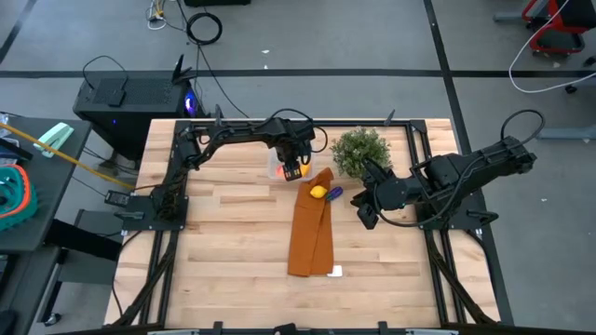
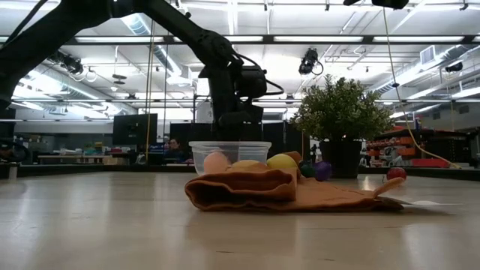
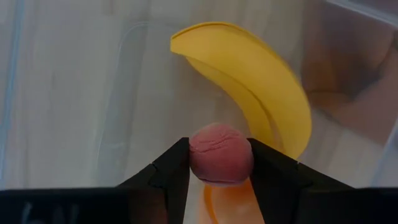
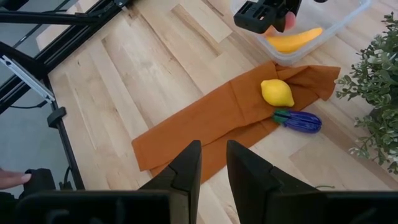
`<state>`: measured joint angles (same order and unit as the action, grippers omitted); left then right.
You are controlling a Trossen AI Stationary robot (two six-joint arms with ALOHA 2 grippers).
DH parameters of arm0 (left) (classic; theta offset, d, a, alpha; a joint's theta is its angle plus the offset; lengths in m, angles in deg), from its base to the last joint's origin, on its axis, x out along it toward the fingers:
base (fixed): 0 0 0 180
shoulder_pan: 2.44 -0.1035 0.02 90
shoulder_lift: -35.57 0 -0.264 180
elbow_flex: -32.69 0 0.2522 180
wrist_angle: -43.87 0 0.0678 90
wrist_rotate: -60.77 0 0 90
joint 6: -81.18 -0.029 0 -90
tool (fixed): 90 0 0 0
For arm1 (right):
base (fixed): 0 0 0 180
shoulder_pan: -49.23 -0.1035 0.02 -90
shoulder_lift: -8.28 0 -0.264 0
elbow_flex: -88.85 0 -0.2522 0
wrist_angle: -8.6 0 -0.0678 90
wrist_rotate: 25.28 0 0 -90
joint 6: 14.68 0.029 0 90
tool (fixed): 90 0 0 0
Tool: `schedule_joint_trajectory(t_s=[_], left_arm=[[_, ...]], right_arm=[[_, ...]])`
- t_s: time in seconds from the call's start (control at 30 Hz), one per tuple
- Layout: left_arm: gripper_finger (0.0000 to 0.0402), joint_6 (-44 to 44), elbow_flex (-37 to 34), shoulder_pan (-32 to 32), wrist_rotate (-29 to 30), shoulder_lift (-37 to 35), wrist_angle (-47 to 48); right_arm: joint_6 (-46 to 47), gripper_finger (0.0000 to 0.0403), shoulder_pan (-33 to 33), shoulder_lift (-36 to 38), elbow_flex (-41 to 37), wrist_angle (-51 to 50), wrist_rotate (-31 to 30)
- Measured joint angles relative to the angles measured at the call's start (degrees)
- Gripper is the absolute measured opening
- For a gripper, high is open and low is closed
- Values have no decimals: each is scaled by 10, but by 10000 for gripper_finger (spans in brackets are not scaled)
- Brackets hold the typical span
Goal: Pick and placing Produce into tupperware
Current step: Put the pink peach into the transparent bin, then put the red cherry into the transparent bin
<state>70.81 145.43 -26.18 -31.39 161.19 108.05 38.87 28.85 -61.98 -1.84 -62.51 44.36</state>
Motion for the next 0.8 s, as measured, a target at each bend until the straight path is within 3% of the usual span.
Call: schedule_joint_trajectory(t_s=[0.8], left_arm=[[184, -9, 0, 2, -7, 0, 0]], right_arm=[[-1, 83, 0, 0, 0, 0, 0]])
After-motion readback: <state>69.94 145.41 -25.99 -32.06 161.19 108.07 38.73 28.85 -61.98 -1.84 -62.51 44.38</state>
